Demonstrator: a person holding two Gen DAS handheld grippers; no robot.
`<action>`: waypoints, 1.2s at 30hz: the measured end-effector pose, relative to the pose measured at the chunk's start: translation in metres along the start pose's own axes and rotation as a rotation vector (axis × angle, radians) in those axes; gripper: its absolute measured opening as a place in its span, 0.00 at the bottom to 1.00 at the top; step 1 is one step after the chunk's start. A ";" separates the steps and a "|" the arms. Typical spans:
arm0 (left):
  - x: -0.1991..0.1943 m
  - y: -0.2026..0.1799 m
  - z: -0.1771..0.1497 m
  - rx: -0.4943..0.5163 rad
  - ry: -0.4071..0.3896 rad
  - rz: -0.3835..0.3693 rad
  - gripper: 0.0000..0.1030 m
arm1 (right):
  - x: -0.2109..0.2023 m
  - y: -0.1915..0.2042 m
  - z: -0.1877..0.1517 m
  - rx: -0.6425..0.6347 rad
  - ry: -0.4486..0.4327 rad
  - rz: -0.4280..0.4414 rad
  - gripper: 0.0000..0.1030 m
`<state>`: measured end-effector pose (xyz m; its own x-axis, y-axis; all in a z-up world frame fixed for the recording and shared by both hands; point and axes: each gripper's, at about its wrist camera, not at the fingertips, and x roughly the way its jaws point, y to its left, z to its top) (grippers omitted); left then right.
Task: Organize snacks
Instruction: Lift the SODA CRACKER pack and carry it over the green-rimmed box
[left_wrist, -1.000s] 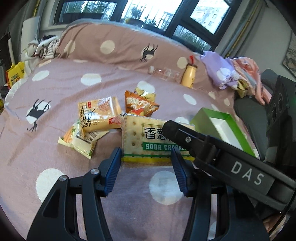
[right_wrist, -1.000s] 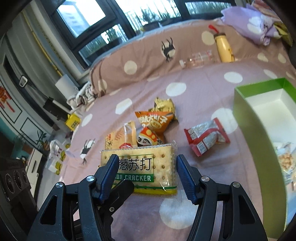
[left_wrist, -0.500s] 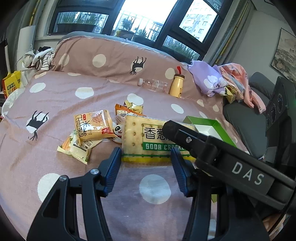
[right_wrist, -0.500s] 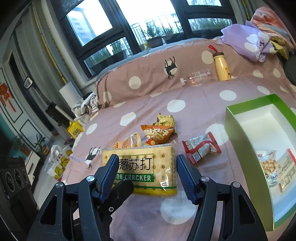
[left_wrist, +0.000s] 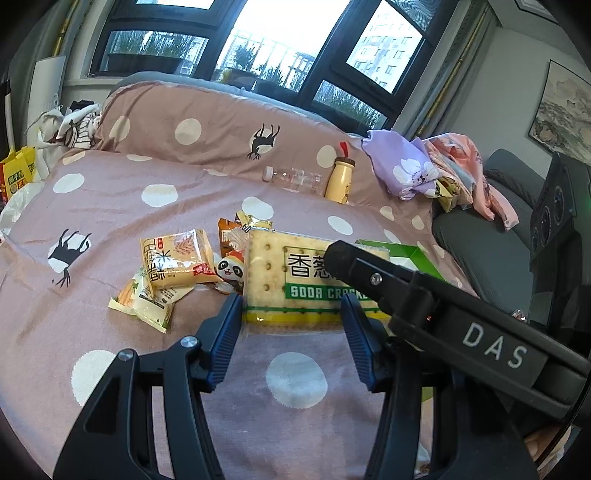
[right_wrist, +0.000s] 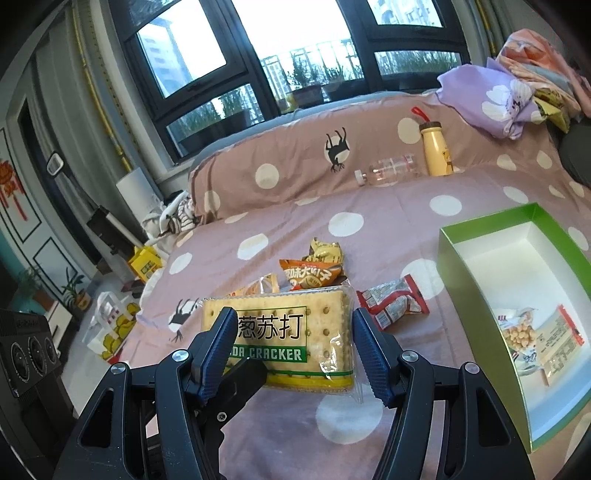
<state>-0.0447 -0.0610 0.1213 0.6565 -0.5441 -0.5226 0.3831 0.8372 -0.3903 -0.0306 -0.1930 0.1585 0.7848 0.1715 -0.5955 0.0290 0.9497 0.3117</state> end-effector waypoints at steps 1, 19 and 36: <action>-0.001 0.000 0.000 0.002 -0.003 -0.001 0.52 | -0.001 0.000 0.000 -0.002 -0.002 0.000 0.65; -0.012 -0.012 0.002 0.030 -0.033 -0.013 0.52 | -0.018 0.006 0.001 -0.016 -0.029 -0.013 0.65; -0.016 -0.028 0.003 0.062 -0.028 -0.032 0.52 | -0.034 -0.004 0.001 -0.040 -0.036 -0.028 0.65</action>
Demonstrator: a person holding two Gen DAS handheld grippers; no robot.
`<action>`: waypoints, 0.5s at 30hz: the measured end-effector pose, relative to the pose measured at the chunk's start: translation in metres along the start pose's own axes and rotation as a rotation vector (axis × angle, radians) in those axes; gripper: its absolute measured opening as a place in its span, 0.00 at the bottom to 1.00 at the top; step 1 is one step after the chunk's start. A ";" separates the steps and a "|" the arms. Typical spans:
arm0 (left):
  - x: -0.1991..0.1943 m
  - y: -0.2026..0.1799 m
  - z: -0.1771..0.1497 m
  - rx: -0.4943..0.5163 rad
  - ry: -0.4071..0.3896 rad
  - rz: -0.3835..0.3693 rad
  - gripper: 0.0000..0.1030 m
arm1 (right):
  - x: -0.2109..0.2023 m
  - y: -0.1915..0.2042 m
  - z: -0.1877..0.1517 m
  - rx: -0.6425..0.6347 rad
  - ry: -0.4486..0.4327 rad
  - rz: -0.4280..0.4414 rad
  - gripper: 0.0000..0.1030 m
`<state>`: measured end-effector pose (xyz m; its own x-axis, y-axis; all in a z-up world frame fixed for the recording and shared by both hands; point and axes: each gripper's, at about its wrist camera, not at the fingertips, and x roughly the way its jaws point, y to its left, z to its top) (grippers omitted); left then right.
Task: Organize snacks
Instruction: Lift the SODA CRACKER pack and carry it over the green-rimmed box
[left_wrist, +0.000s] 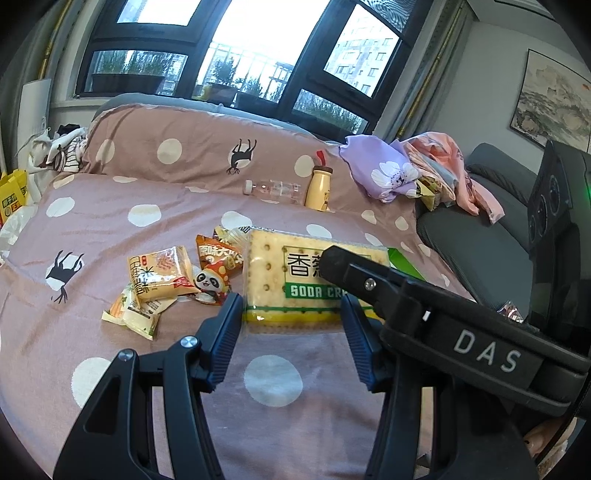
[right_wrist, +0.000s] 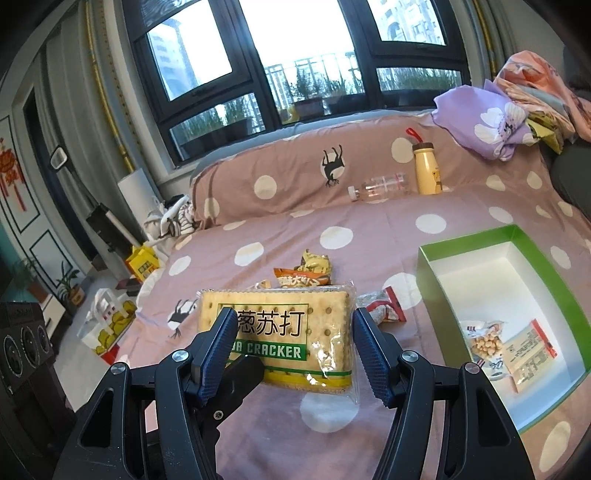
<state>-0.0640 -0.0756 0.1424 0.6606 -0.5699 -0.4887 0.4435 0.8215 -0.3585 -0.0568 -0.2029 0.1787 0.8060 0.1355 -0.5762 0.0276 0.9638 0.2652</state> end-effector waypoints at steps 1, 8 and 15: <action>0.001 -0.004 0.001 0.007 0.002 0.001 0.52 | -0.001 -0.003 0.001 0.004 -0.001 0.001 0.65; 0.009 -0.030 0.008 0.070 0.009 -0.006 0.52 | -0.013 -0.029 0.010 0.045 -0.021 0.000 0.65; 0.025 -0.055 0.012 0.112 0.033 -0.030 0.52 | -0.021 -0.058 0.016 0.114 -0.036 -0.012 0.65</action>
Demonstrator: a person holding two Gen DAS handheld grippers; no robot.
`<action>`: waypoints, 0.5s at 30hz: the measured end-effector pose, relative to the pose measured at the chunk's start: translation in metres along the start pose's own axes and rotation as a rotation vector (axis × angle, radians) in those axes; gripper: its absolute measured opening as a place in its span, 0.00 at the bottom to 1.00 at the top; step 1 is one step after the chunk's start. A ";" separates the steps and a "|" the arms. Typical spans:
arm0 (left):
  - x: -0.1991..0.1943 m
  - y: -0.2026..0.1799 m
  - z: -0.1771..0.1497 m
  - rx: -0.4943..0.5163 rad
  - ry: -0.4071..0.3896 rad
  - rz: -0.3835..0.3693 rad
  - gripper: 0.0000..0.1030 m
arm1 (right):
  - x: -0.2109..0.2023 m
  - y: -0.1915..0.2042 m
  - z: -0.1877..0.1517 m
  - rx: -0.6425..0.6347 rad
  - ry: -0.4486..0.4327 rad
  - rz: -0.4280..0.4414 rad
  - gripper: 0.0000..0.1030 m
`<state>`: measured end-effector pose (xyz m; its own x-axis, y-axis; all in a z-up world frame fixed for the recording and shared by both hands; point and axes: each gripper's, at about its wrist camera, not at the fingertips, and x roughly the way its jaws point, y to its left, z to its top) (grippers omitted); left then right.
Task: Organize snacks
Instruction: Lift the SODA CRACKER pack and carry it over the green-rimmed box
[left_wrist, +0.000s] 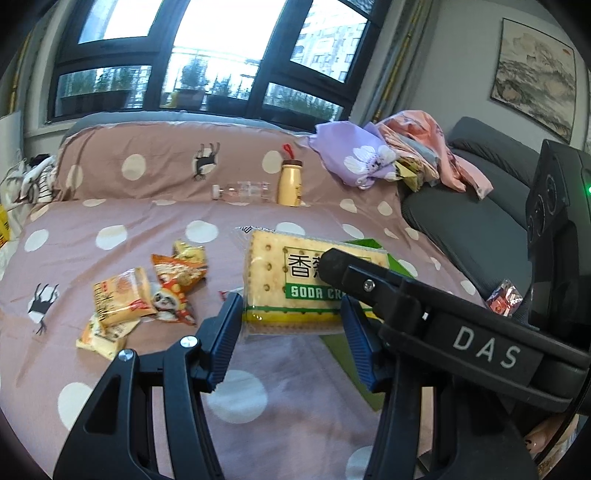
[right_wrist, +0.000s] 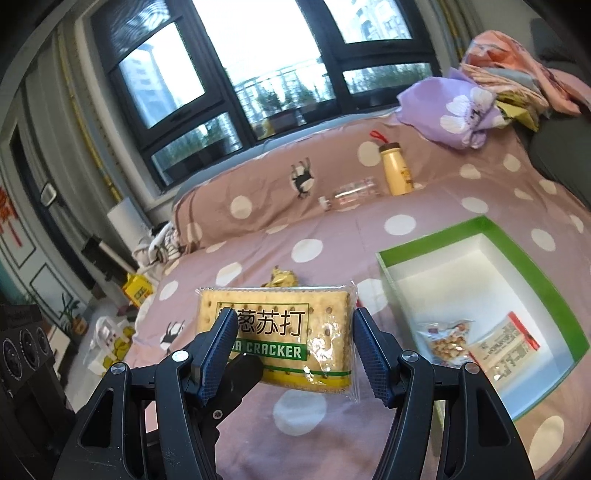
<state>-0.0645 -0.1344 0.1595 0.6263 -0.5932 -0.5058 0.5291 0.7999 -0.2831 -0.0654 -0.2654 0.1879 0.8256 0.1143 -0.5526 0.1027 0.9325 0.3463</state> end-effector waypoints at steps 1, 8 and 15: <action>0.004 -0.004 0.001 0.006 0.006 -0.006 0.52 | -0.002 -0.006 0.001 0.012 -0.004 -0.006 0.65; 0.028 -0.033 0.007 0.053 0.042 -0.036 0.52 | -0.010 -0.044 0.008 0.108 -0.006 -0.019 0.65; 0.051 -0.053 0.009 0.080 0.093 -0.066 0.52 | -0.011 -0.075 0.011 0.176 0.000 -0.056 0.65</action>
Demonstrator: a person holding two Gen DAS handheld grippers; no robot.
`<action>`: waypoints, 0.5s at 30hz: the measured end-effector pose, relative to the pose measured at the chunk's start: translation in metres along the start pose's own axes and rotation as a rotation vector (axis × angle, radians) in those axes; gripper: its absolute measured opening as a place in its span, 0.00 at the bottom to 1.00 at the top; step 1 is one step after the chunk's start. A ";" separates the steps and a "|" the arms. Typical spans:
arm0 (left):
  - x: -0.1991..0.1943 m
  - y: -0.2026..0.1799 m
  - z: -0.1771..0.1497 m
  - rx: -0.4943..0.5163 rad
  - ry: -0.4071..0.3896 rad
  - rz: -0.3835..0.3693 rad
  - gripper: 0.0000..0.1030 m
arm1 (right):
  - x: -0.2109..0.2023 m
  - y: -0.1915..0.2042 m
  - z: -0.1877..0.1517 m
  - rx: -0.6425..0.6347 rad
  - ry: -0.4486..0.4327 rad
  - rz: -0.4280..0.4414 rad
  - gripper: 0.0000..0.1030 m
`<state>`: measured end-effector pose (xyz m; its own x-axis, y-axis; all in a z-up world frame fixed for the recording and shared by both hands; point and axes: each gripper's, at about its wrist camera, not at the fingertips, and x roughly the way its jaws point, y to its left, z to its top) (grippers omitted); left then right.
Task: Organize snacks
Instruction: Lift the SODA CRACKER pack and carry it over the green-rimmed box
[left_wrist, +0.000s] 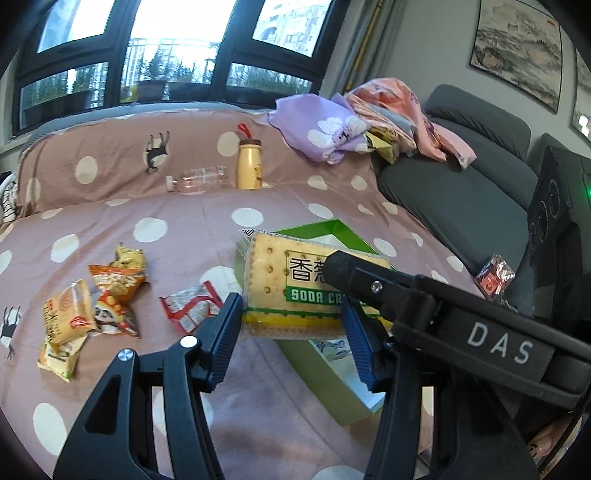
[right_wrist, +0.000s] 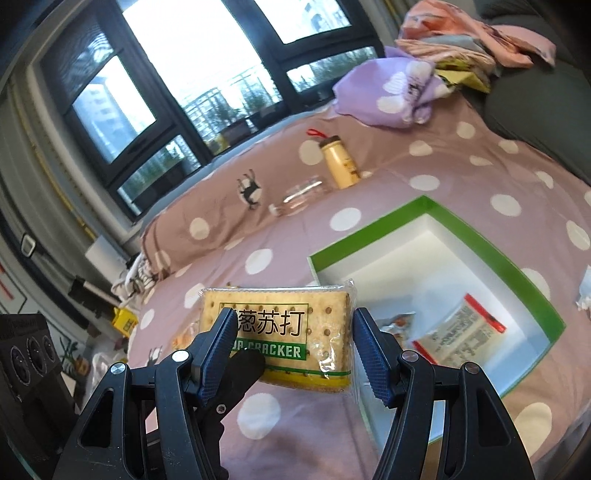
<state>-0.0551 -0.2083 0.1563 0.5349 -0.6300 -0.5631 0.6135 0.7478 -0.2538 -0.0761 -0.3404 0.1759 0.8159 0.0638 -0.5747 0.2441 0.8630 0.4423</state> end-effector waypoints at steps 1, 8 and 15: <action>0.004 -0.003 0.001 0.002 0.009 -0.005 0.52 | 0.000 -0.006 0.001 0.015 0.002 -0.007 0.65; 0.031 -0.020 0.000 0.026 0.069 -0.038 0.52 | 0.002 -0.039 0.004 0.108 0.028 -0.036 0.65; 0.058 -0.031 -0.002 0.037 0.132 -0.065 0.52 | 0.007 -0.067 0.004 0.181 0.057 -0.073 0.65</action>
<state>-0.0440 -0.2679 0.1301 0.4142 -0.6420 -0.6453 0.6667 0.6966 -0.2651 -0.0848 -0.4004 0.1451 0.7629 0.0367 -0.6454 0.3961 0.7625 0.5116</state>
